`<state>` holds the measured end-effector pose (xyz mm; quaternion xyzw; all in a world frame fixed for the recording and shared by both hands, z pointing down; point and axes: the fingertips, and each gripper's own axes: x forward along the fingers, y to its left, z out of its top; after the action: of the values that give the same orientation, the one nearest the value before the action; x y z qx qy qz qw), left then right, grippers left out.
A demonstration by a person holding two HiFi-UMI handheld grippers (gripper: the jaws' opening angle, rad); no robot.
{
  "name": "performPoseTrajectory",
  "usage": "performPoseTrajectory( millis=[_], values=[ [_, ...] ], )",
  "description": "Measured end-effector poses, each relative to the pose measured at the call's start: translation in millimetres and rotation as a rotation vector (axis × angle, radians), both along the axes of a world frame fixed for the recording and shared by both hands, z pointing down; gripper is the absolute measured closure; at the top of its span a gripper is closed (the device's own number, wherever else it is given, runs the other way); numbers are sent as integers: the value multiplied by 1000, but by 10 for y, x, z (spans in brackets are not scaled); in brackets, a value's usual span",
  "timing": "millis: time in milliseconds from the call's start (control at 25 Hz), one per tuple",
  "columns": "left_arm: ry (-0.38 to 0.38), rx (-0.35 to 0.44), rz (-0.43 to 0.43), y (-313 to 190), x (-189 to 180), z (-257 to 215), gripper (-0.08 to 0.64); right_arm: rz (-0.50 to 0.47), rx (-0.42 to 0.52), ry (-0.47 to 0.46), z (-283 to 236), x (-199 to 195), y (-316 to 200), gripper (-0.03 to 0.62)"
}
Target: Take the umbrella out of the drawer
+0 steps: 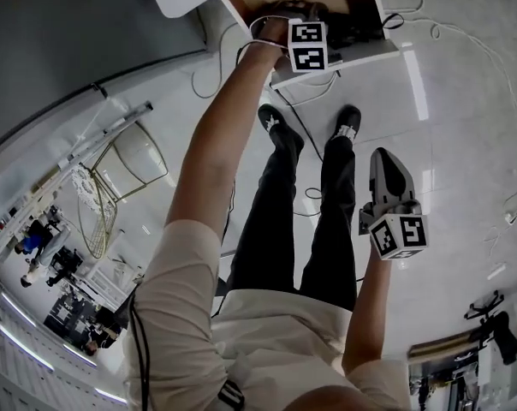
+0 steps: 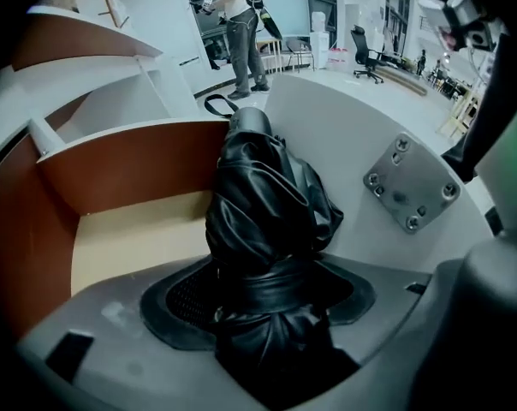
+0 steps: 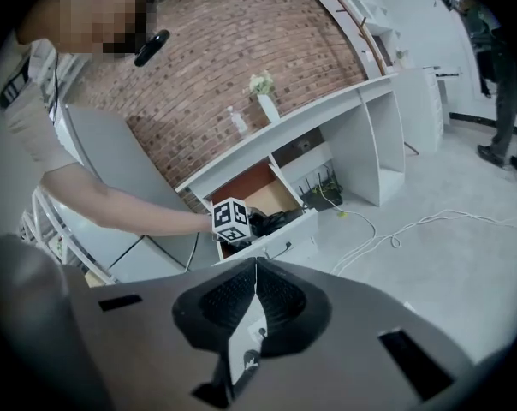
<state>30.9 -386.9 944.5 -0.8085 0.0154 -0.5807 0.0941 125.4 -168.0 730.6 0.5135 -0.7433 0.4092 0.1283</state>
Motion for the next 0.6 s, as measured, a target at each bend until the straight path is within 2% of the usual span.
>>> performPoseTrajectory(
  millis=[120,360,600],
  values=[
    [-25,18,12,-3,-2,57,275,-46,52,12,-19,-223,-382,523],
    [-67,49,34,-4,1,165,275,-172,121,102,-31,-564,-1119,523],
    [-84,52,58,-4,7,204,276,-254,137,139,-37,-731,-1296,523]
  ],
)
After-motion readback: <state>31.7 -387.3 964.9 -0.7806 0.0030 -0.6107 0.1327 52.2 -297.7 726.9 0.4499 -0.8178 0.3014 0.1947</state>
